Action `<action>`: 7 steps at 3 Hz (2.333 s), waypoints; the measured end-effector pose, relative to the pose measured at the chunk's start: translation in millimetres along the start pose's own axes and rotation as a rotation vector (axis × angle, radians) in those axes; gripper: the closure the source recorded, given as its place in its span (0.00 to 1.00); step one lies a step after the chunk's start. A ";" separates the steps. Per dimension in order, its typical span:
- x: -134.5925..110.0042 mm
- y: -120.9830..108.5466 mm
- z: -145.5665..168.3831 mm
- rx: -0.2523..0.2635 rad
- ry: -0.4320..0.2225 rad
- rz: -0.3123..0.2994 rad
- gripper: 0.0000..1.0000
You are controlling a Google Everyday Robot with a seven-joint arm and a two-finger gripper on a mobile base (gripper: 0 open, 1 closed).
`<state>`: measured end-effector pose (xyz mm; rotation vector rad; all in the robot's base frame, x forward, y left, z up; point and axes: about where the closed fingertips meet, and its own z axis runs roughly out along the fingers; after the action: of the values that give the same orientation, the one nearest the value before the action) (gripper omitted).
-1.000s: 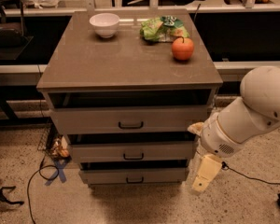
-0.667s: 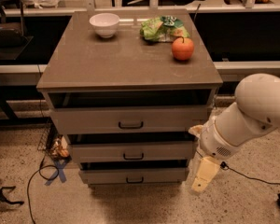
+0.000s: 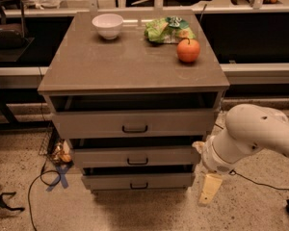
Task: Open middle drawer
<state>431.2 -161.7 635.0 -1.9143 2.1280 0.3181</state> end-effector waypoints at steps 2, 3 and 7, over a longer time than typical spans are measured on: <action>19.7 -5.7 48.7 -0.089 -0.001 -0.005 0.00; 25.3 -14.0 63.4 -0.063 -0.030 -0.029 0.00; 19.8 -67.9 147.4 0.055 -0.106 -0.188 0.00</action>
Offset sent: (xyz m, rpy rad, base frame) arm 0.0064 -0.0030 -0.0371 0.0029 0.0548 0.0287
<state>503.7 -138.6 490.3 -1.9999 1.8545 0.3119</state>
